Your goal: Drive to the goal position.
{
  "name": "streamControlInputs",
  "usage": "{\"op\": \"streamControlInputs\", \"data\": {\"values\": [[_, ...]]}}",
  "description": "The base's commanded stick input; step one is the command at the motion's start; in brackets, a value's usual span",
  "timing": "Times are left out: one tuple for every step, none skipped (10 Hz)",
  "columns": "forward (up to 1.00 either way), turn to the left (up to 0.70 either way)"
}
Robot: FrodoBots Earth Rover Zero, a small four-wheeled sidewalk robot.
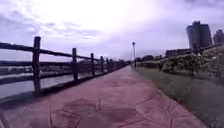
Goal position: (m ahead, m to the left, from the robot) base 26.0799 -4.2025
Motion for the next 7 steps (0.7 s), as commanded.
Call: {"op": "streamControlInputs", "data": {"values": [[1.0, 0.0], [1.0, 0.0], [1.0, 0.0], [1.0, 0.0], [1.0, 0.0], [1.0, 0.0], [1.0, 0.0]]}}
